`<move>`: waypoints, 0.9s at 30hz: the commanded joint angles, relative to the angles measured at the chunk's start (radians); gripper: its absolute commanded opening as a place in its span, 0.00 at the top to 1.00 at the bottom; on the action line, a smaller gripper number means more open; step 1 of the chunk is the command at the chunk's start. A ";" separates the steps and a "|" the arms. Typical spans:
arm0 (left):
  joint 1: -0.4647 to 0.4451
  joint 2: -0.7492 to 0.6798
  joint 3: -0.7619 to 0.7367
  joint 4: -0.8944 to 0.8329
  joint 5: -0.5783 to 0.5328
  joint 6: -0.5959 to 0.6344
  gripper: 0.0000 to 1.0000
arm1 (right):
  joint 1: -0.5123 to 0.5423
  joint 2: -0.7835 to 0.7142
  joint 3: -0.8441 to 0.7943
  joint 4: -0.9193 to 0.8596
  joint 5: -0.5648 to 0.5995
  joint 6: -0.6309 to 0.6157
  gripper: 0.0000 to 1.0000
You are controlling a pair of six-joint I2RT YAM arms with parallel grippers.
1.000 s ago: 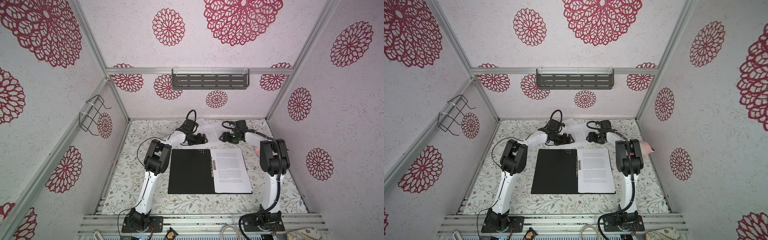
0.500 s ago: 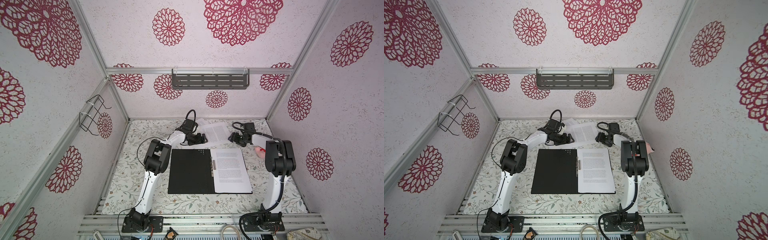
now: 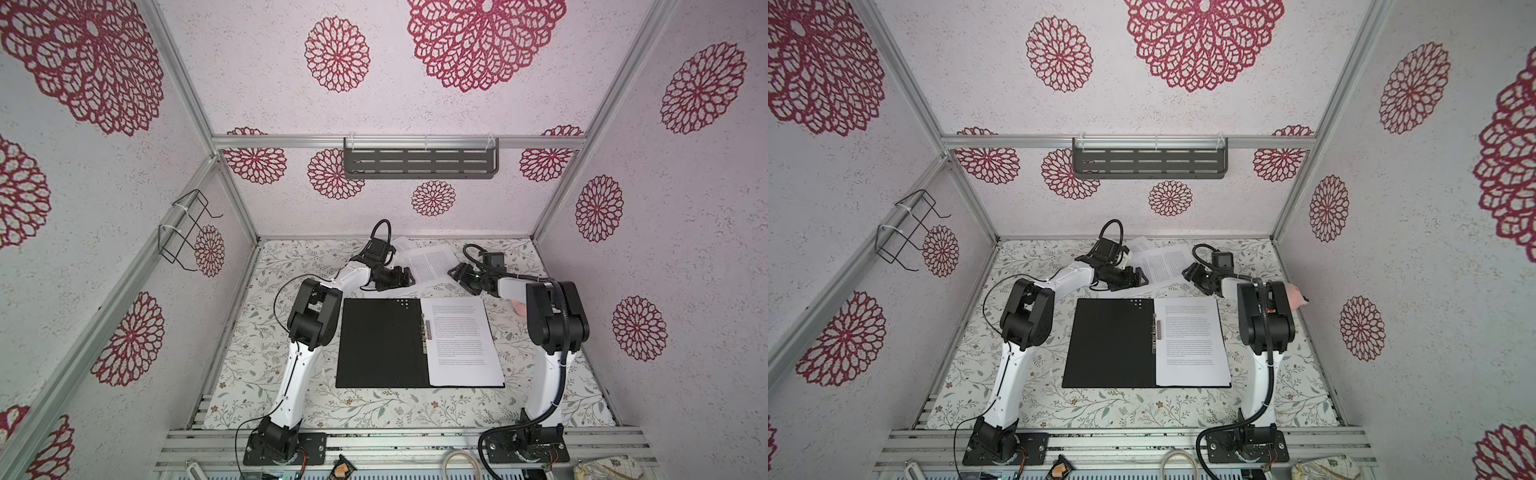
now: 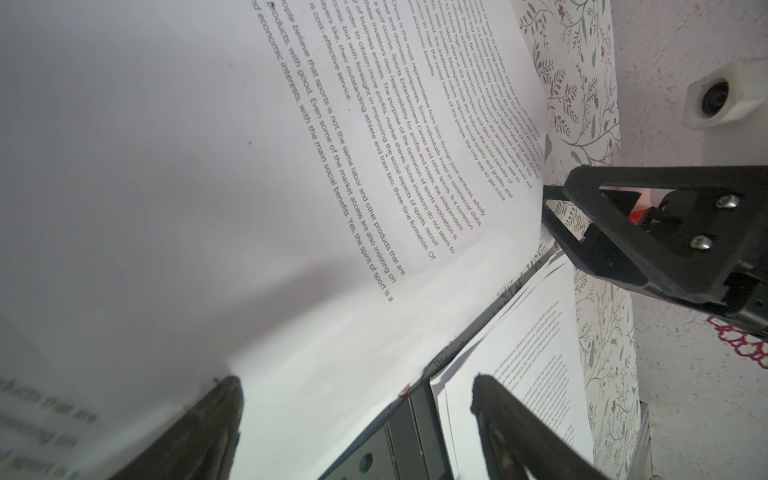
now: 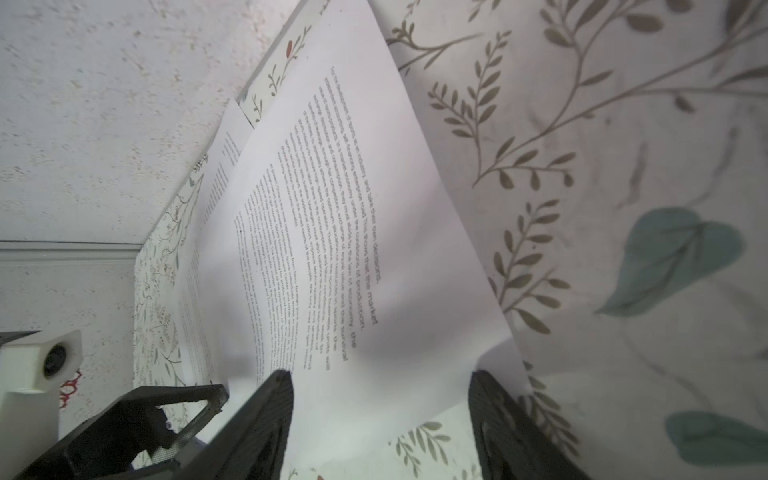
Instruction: Put the files into the folder
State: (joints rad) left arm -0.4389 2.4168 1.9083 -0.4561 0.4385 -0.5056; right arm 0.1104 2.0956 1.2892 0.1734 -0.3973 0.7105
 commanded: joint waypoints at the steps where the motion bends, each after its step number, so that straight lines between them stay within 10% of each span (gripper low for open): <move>1: 0.018 0.067 -0.051 -0.083 -0.036 0.001 0.10 | 0.006 -0.034 -0.030 0.000 -0.010 0.052 0.29; 13: 0.020 0.065 -0.076 -0.073 -0.033 0.002 0.10 | 0.079 0.021 -0.037 0.149 -0.054 0.218 0.29; 27: 0.035 0.051 -0.113 -0.049 -0.018 -0.007 0.11 | -0.030 0.033 0.206 -0.364 0.148 -0.165 0.28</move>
State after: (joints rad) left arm -0.4221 2.4012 1.8511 -0.3870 0.4885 -0.5060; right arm 0.0910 2.1117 1.4647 -0.0677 -0.3088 0.6430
